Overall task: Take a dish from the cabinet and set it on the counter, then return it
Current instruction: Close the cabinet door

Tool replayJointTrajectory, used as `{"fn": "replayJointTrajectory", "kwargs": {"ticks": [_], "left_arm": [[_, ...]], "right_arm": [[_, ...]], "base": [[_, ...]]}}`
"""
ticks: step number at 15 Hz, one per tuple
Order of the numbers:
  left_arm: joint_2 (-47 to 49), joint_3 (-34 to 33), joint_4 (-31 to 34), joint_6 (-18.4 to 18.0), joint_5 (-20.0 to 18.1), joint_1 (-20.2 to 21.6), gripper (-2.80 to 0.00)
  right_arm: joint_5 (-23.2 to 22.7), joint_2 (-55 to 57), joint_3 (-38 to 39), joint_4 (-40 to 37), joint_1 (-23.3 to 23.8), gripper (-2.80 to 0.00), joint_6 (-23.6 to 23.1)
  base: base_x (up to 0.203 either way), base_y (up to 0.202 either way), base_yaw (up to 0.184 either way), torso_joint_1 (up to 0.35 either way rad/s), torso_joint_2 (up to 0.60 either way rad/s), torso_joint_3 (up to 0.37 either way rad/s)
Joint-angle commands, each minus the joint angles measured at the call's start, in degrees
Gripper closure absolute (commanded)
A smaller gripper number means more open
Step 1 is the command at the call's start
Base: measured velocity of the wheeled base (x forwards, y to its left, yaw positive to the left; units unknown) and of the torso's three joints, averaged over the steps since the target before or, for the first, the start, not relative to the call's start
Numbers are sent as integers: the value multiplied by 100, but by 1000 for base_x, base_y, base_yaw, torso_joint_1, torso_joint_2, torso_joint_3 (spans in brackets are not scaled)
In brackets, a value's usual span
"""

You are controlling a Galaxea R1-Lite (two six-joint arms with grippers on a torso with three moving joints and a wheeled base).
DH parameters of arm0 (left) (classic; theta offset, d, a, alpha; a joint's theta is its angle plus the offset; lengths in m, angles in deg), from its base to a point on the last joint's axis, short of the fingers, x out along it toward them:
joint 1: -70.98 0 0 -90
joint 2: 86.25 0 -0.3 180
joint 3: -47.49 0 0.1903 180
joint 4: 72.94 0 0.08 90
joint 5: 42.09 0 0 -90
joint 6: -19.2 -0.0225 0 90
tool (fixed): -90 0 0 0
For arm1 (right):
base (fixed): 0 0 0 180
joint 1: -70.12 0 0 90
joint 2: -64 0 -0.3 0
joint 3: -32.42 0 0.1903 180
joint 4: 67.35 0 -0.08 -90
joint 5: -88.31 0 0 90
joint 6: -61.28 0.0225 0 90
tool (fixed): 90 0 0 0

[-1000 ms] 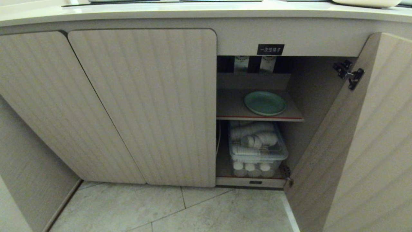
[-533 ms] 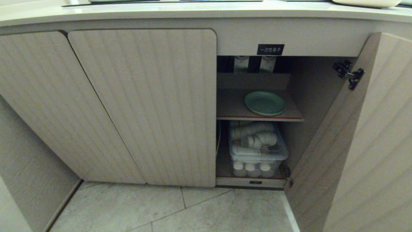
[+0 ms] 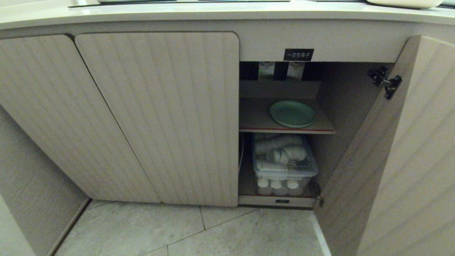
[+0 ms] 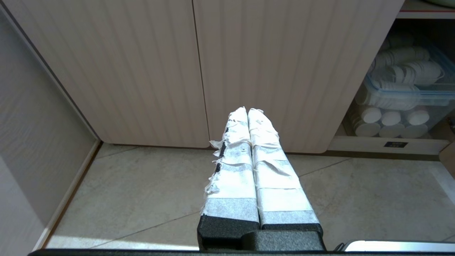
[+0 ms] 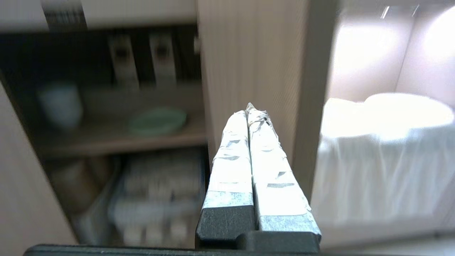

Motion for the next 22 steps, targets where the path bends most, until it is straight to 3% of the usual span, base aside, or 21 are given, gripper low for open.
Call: {"fn": "replayJointTrajectory", "kwargs": {"ticks": [1, 15, 18, 22], "left_arm": [[-2, 0, 0, 2, -5, 0, 0], [-2, 0, 0, 2, 4, 0, 0], [-2, 0, 0, 2, 4, 0, 0], [-2, 0, 0, 2, 4, 0, 0]], "right_arm": [[23, 7, -4, 443, -2, 0, -1], [60, 7, 0, 2978, -2, 0, -209], [830, 7, 0, 3037, -8, 0, -421], [985, 8, 0, 2953, 24, 0, -643]], "base": [[0, 0, 0, 0, 0, 0], [0, 0, 0, 0, 0, 0], [0, 0, 0, 0, 0, 0], [0, 0, 0, 0, 0, 0]]}}
